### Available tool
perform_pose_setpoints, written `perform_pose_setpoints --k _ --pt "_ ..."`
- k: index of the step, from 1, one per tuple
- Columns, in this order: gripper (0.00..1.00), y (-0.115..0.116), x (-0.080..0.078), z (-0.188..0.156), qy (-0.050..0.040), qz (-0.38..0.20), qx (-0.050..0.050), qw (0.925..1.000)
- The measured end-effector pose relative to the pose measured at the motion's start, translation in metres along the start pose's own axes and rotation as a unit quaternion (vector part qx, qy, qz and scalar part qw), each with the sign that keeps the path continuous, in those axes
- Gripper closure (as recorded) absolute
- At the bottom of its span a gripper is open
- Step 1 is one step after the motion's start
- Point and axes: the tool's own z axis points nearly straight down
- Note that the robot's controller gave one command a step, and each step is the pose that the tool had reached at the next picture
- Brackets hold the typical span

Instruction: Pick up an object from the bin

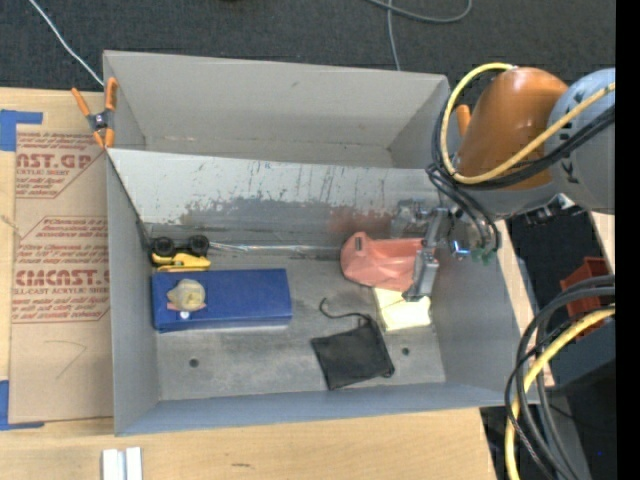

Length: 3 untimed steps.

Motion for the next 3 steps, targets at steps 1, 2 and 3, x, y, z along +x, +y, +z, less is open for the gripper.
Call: perform_pose_setpoints --k 1,2,3 --pt "0.0 0.0 0.01 0.064 -0.0071 -0.185 0.002 0.9826" --pt "1.0 0.031 -0.003 0.073 -0.0246 -0.254 0.009 0.9669" --pt "1.0 0.031 -0.004 0.073 -0.0247 -0.254 0.009 0.9669"
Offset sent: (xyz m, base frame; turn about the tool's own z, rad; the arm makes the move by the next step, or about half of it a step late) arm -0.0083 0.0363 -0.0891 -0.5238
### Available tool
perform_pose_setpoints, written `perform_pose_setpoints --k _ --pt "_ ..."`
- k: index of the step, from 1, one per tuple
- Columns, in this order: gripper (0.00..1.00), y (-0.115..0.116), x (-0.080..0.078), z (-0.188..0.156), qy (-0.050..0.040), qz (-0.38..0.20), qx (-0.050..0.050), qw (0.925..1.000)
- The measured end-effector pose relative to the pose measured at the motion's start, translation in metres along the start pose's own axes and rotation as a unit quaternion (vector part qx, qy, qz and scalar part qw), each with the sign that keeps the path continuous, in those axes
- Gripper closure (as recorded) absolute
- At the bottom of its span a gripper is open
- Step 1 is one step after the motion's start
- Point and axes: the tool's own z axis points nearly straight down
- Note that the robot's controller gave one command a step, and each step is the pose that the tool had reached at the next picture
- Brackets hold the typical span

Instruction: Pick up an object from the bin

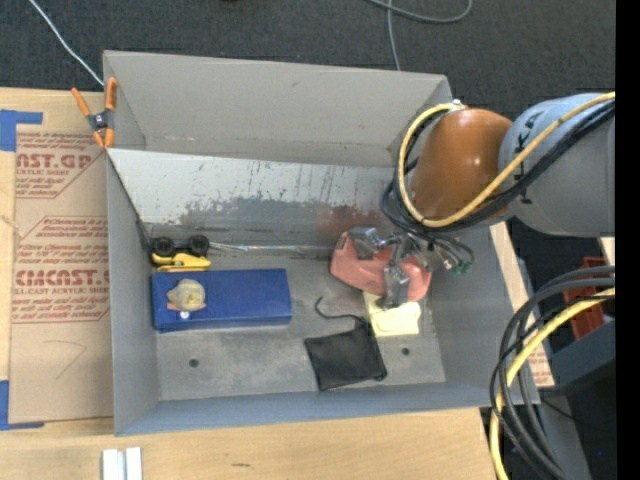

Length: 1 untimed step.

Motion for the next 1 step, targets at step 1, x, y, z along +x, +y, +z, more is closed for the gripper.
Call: perform_pose_setpoints --k 1 --pt "1.0 0.0 0.0 0.0 0.0 0.0 0.0 1.0"
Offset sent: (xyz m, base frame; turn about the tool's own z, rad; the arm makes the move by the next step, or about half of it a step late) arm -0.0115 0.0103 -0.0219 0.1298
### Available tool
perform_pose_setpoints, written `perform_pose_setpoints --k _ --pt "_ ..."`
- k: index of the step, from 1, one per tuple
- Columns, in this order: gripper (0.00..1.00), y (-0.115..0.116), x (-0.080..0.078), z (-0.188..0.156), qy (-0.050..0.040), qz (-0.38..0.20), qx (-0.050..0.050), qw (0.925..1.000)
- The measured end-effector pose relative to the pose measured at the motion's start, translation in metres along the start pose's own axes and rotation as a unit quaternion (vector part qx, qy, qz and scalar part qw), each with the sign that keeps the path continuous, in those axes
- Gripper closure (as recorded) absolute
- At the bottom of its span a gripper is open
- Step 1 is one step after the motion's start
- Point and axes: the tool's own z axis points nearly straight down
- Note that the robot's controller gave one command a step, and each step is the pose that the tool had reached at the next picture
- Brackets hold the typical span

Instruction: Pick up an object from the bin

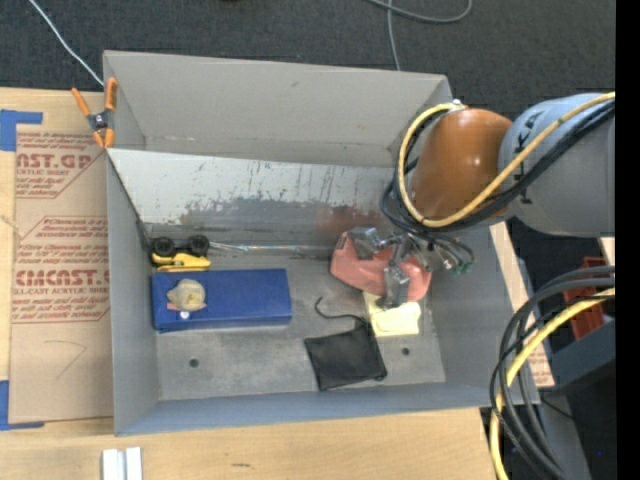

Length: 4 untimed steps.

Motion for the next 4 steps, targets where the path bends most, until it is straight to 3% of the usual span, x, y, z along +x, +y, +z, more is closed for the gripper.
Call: perform_pose_setpoints --k 1,4 --pt "1.0 -0.0083 0.0148 -0.0055 0.0088 0.005 -0.007 0.9999" --pt "1.0 -0.0082 0.0147 -0.0055 0.0087 0.005 -0.007 0.9999"
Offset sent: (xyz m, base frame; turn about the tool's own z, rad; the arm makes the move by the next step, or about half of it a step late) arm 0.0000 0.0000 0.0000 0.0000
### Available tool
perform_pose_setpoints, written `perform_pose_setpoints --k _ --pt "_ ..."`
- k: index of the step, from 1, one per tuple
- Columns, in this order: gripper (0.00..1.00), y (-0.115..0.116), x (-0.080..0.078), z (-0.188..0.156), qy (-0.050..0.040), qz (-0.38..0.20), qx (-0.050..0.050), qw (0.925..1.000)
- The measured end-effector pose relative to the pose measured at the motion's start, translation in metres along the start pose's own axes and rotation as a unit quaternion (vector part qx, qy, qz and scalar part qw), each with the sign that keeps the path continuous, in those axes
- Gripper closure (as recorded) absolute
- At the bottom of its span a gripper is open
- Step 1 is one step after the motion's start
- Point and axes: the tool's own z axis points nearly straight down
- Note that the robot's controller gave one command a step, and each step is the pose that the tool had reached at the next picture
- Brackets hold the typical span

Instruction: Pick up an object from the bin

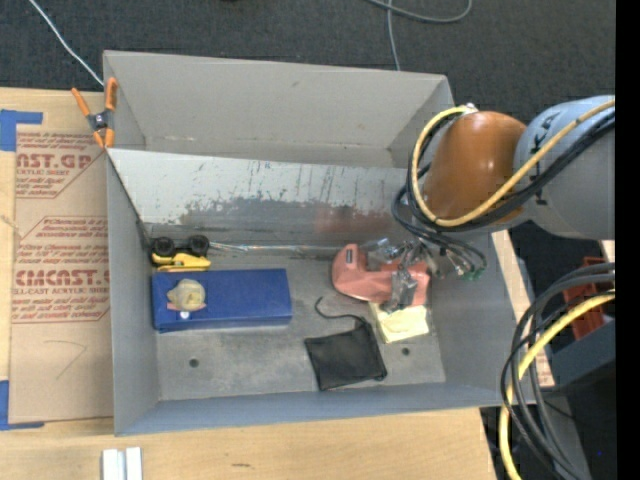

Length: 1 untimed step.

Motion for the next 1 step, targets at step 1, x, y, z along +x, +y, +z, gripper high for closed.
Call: perform_pose_setpoints --k 1 --pt "1.0 0.0 0.0 0.0 0.0 0.0 0.0 1.0"
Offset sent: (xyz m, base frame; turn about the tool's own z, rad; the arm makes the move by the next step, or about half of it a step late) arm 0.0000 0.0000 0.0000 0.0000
